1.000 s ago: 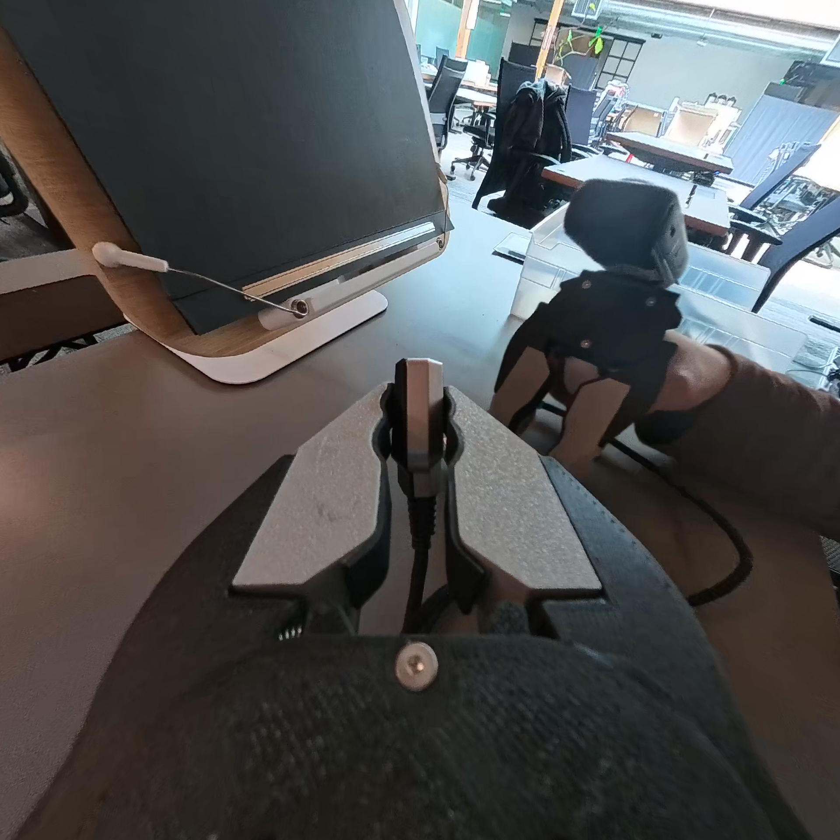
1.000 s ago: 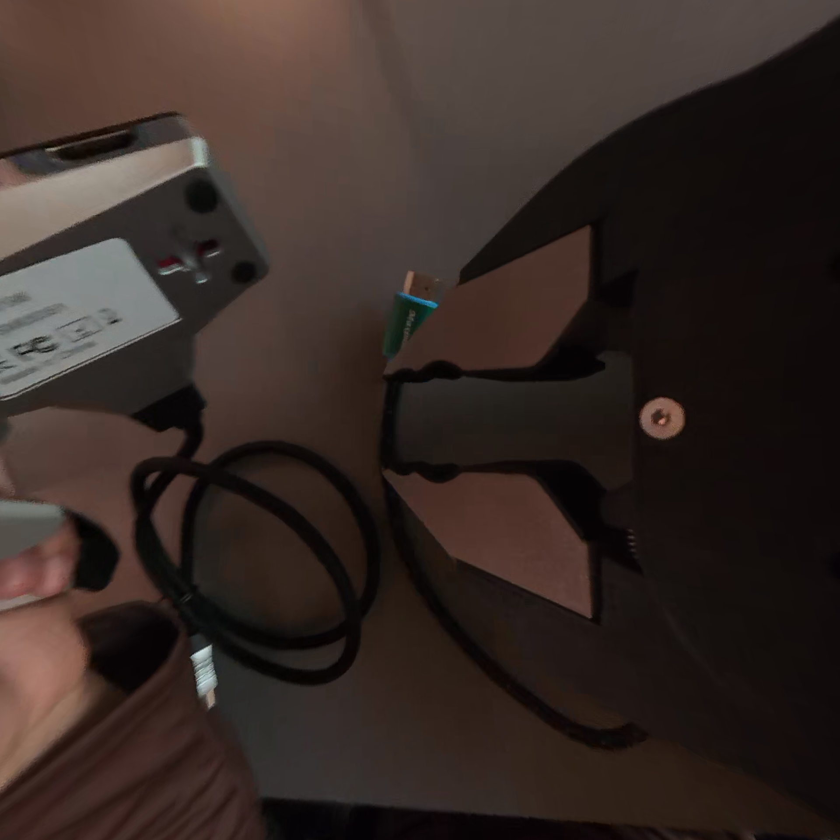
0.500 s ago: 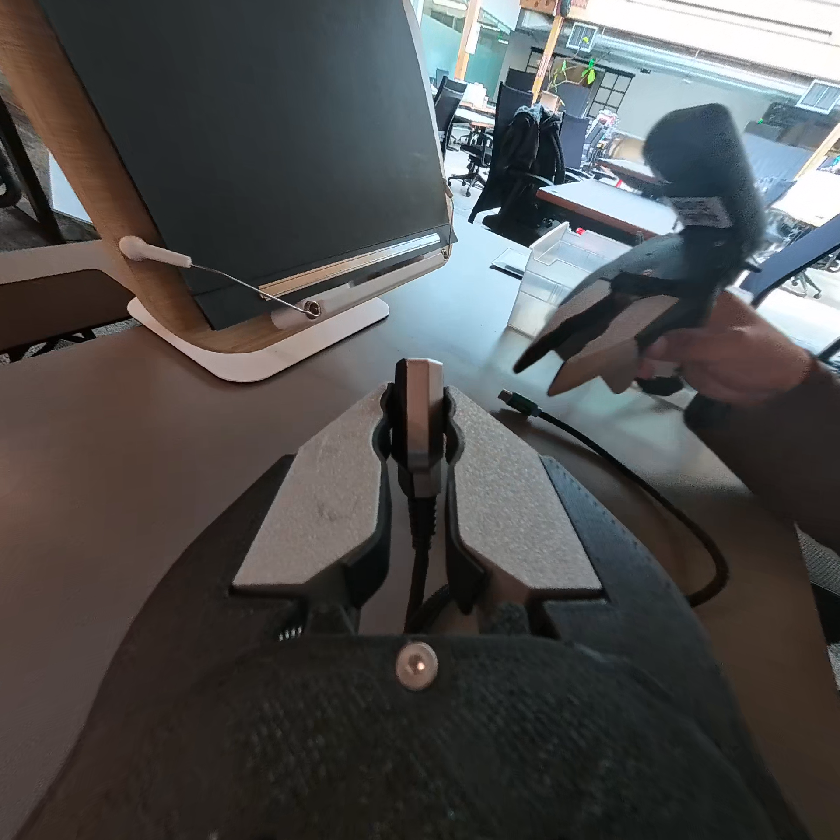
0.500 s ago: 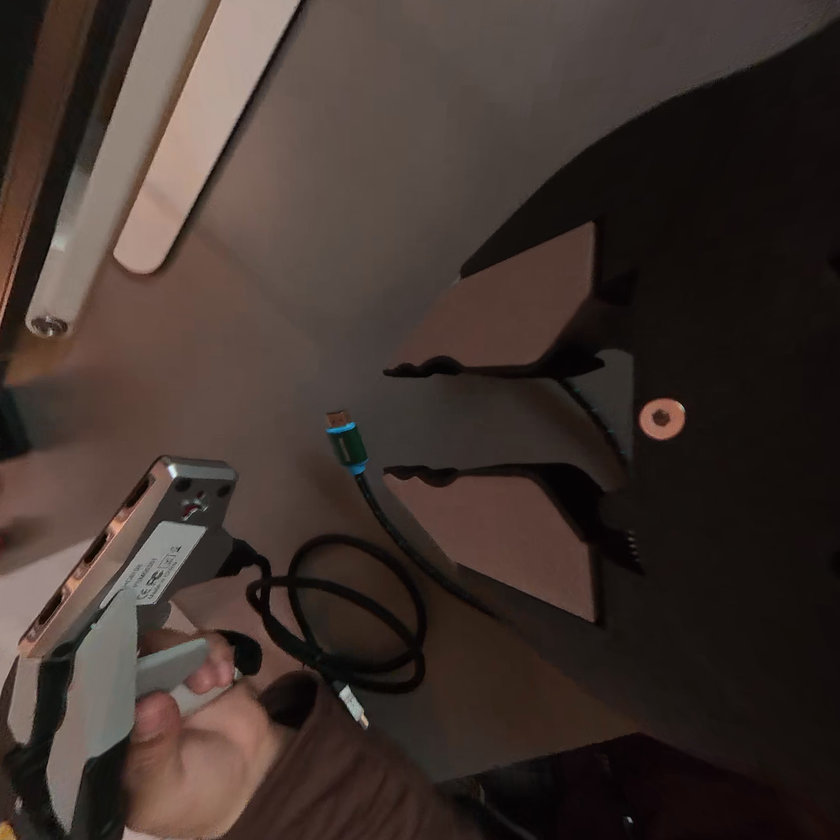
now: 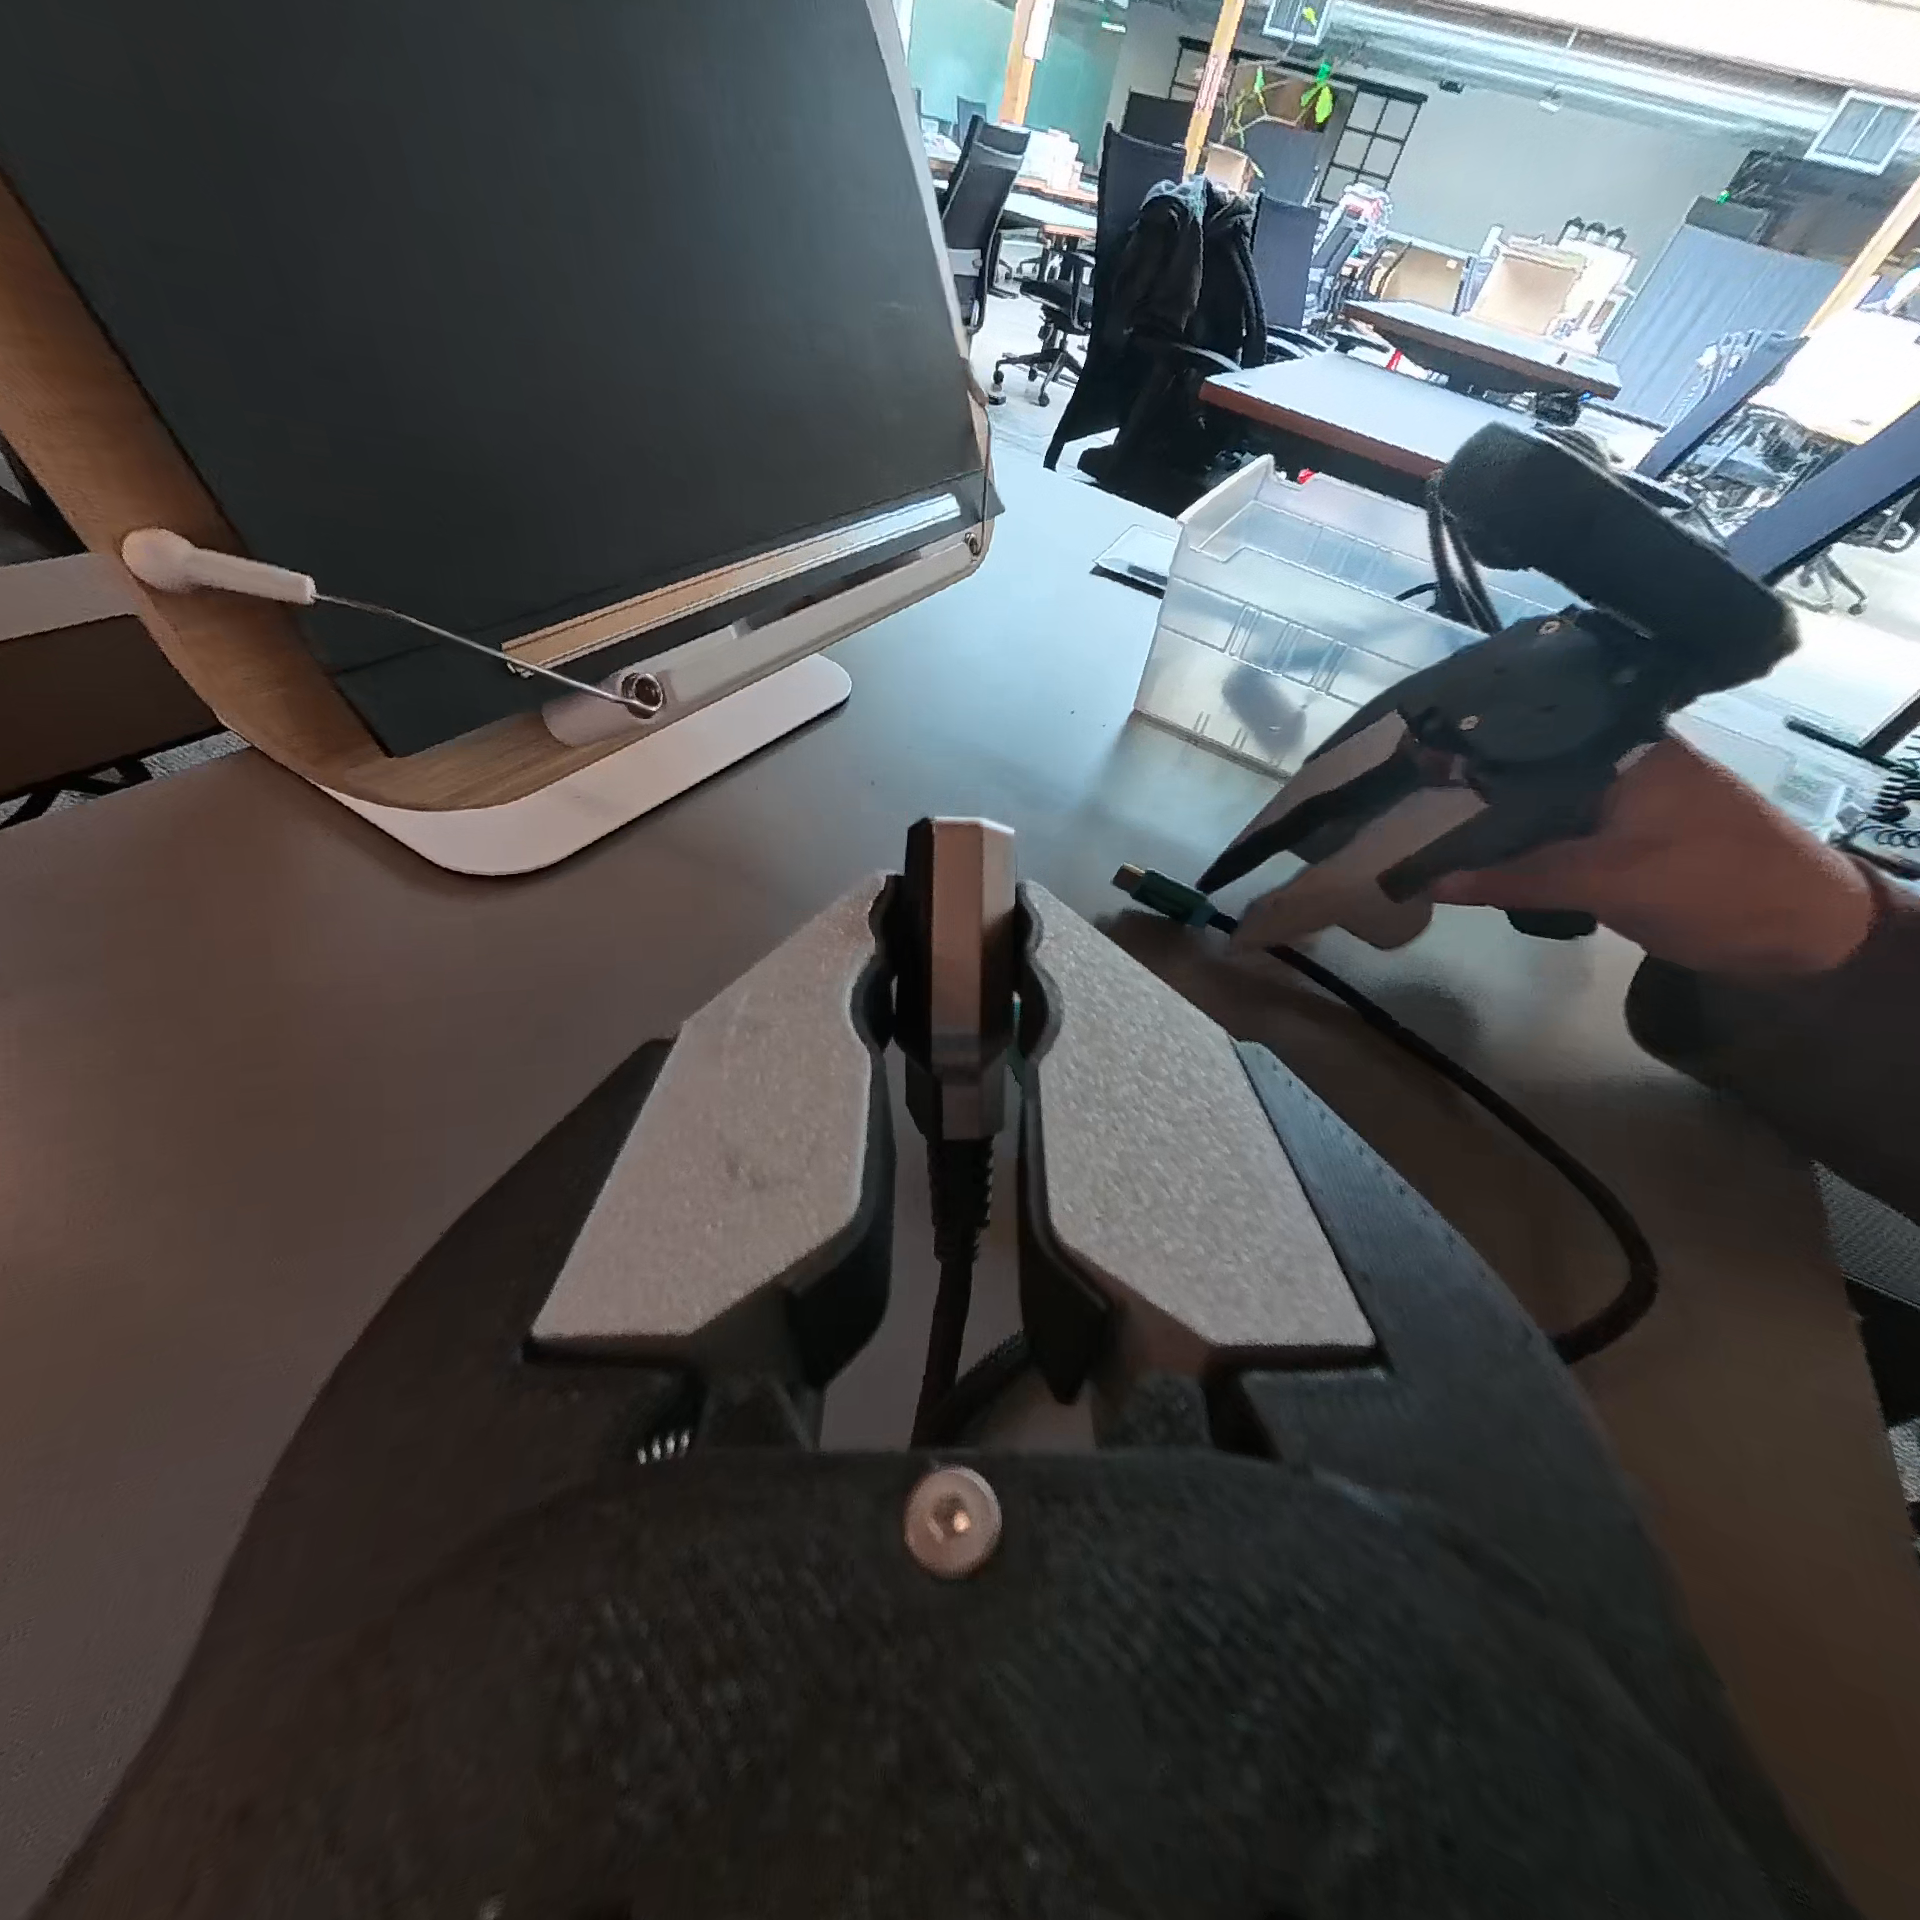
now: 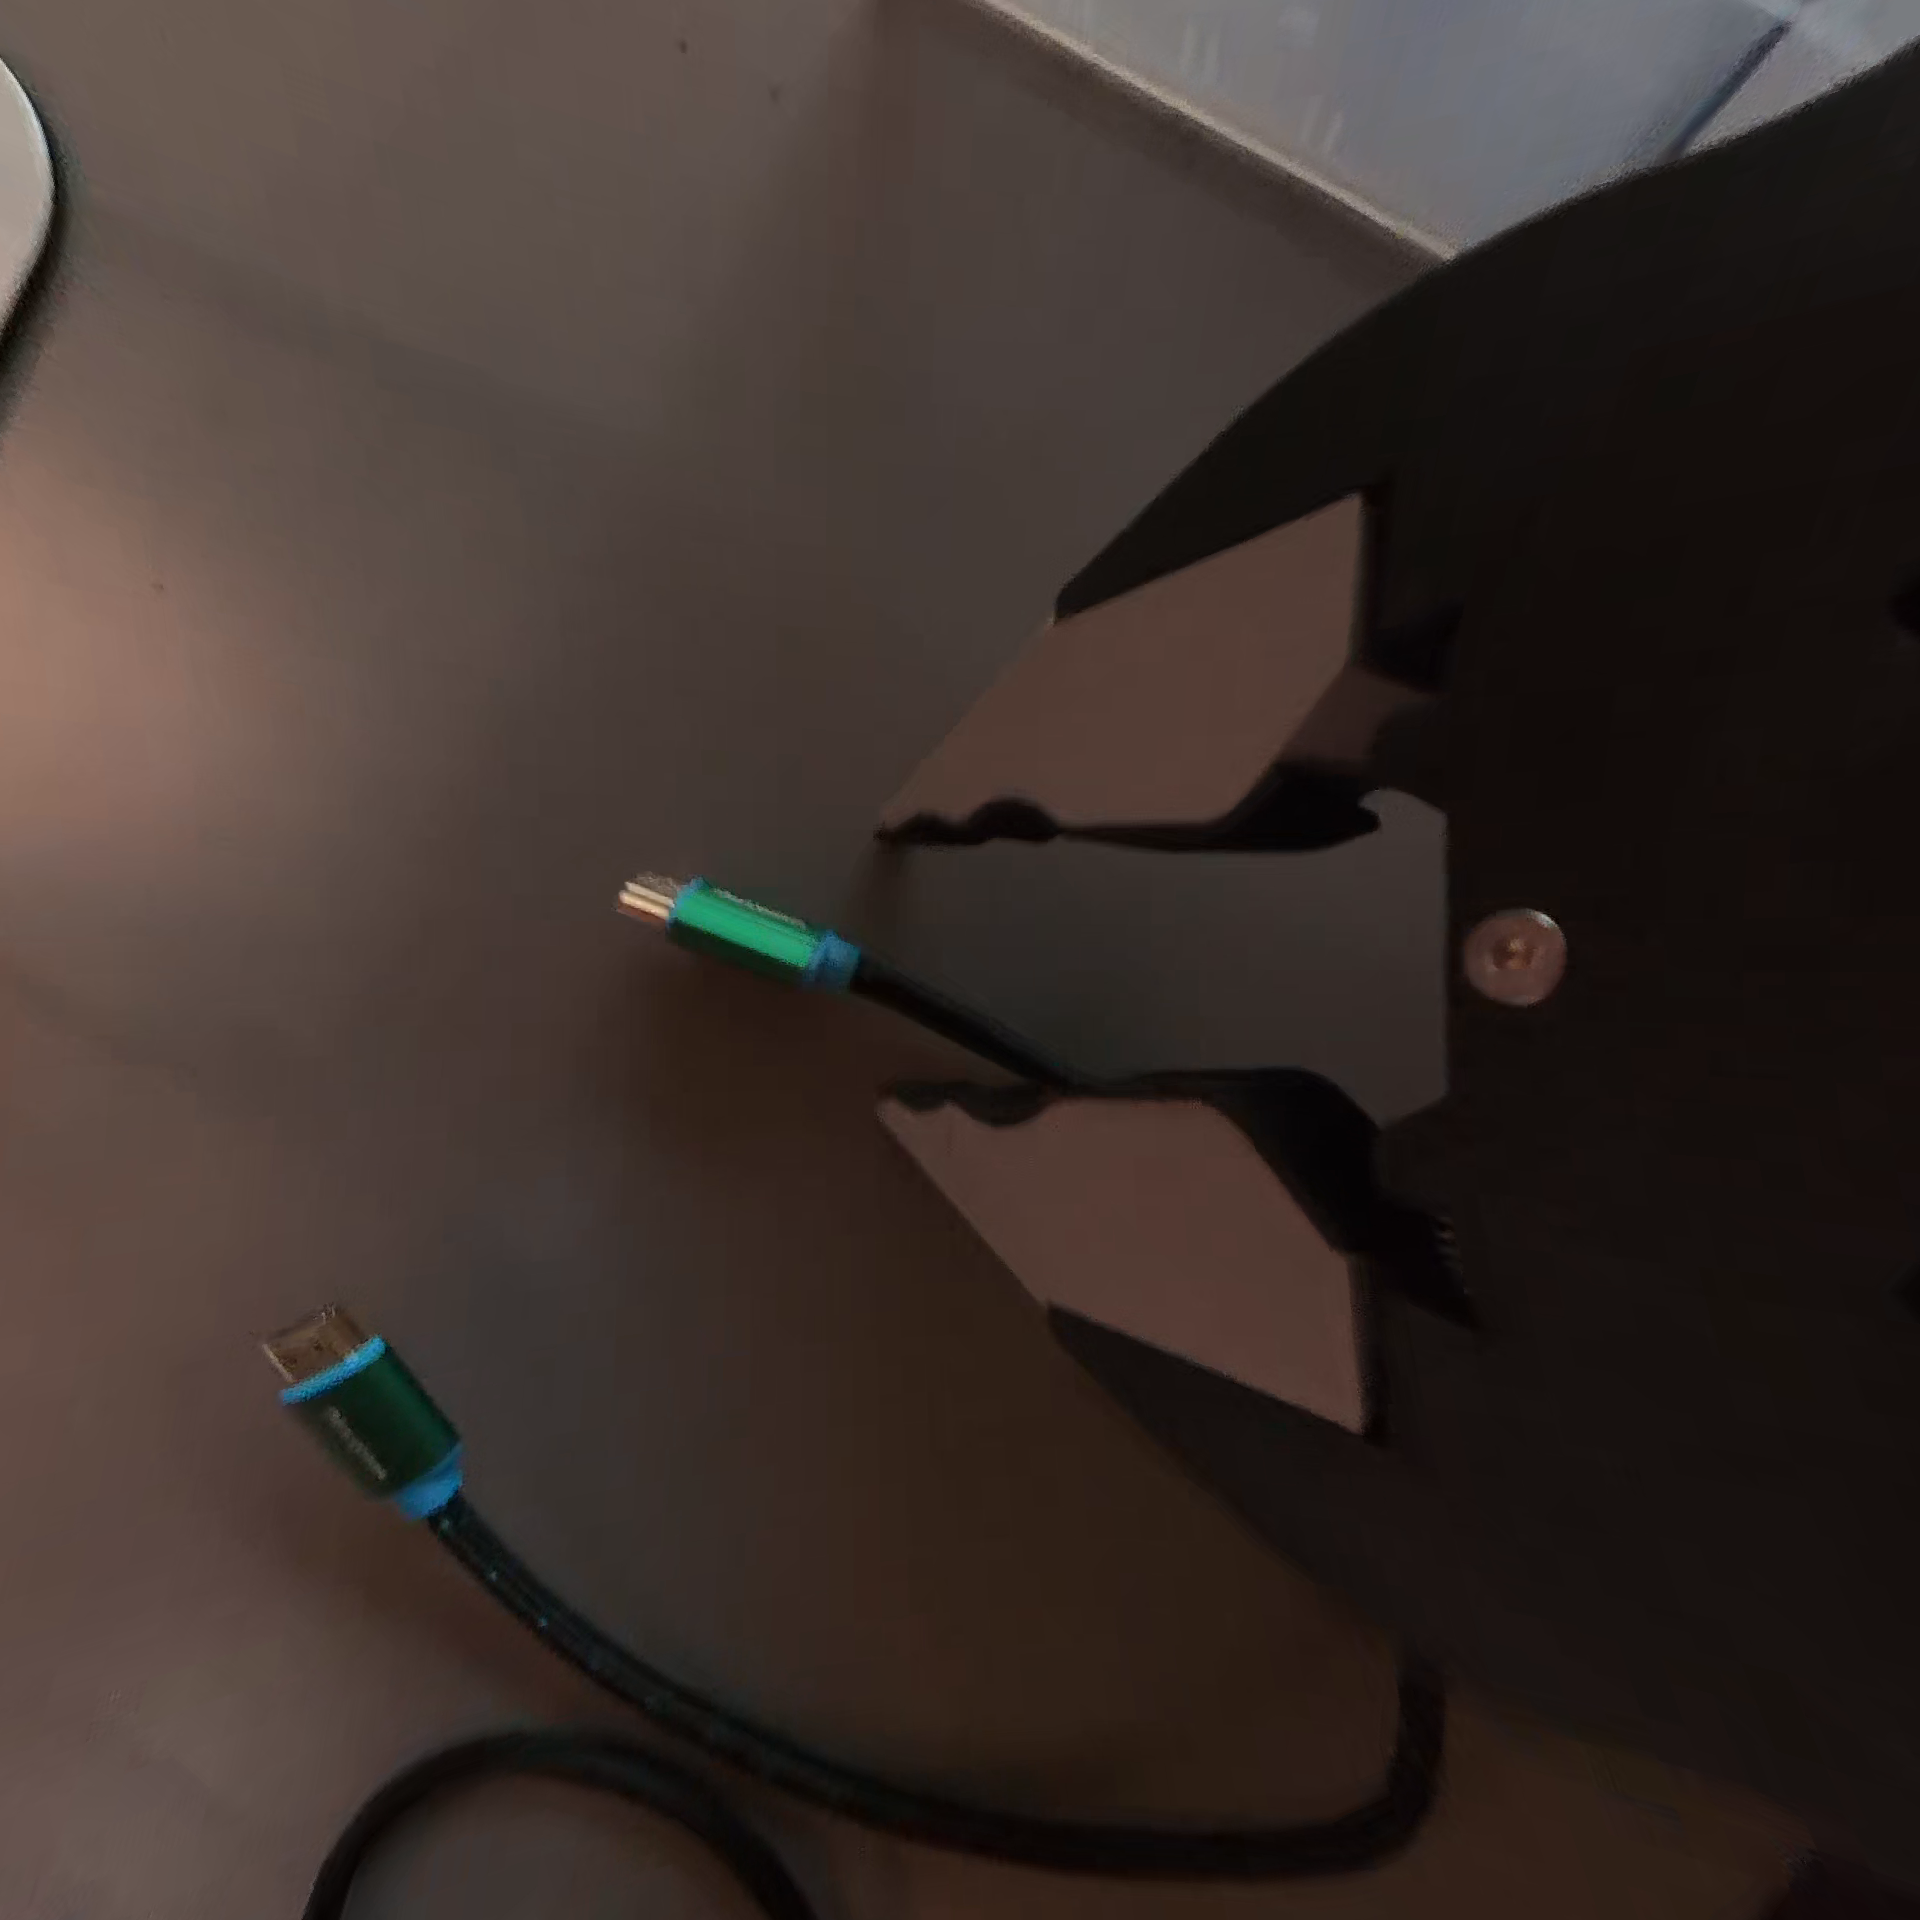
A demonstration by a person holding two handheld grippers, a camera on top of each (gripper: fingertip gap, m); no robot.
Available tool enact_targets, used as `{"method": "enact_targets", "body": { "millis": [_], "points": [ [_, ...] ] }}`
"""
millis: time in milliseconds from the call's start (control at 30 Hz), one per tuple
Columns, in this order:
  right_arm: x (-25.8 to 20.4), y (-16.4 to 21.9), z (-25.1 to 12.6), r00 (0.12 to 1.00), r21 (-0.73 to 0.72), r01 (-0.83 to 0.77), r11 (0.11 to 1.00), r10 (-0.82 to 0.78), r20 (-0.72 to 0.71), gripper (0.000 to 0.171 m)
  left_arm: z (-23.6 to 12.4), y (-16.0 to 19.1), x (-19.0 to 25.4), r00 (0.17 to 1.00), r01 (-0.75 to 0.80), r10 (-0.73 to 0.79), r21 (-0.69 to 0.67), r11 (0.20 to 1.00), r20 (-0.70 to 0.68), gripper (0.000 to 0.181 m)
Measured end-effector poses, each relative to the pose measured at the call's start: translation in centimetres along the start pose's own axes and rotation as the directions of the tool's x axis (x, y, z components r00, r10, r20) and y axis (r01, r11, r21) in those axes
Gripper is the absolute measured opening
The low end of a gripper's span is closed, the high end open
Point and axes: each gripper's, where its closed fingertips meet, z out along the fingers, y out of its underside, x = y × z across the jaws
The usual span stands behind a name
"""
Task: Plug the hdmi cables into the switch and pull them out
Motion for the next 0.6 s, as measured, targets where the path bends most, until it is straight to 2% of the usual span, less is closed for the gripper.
{"method": "enact_targets", "body": {
  "millis": [33,67,167,233,333,433,600],
  "points": [
    [0.4,-0.1,0.2,0.999,0.001,0.025,1.0,-0.025,-0.023,0.019,0.0,0.1,-0.1,1.0,0.003,-0.003,-0.003,1.0,0.0,0.017],
    [0.2,-0.3,0.4,0.998,0.006,0.052,0.999,-0.052,-0.018,0.006,0.1,0.2,-0.2,1.0,0.008,-0.008,-0.006,1.0,0.0,0.017],
    [0.1,-0.5,0.0,0.993,-0.015,0.112,0.994,-0.112,-0.042,0.004,0.0,0.3,-0.5,1.0,0.022,-0.022,-0.004,1.0,0.002,0.017],
    [0.1,-1.9,-2.2,0.986,0.056,0.149,0.987,-0.145,-0.083,0.001,-0.3,0.1,-0.7,1.0,0.025,-0.025,0.008,1.0,0.004,0.017],
    [0.9,-5.1,-8.5,0.966,0.18,0.214,0.96,-0.18,-0.188,0.001,-0.7,-0.4,-0.8,0.999,0.034,-0.034,0.029,0.999,0.005,0.017],
    [2.5,-8.3,-16.7,0.922,0.268,0.297,0.916,-0.203,-0.329,0.001,-0.8,-0.5,-0.8,0.999,0.041,-0.041,0.038,0.998,0.003,0.017],
    [6.9,-11.9,-30.1,0.79,0.316,0.421,0.851,-0.172,-0.588,0.001,-0.6,-0.4,-0.5,0.999,0.032,-0.032,0.032,0.999,-0.002,0.017]
  ]
}}
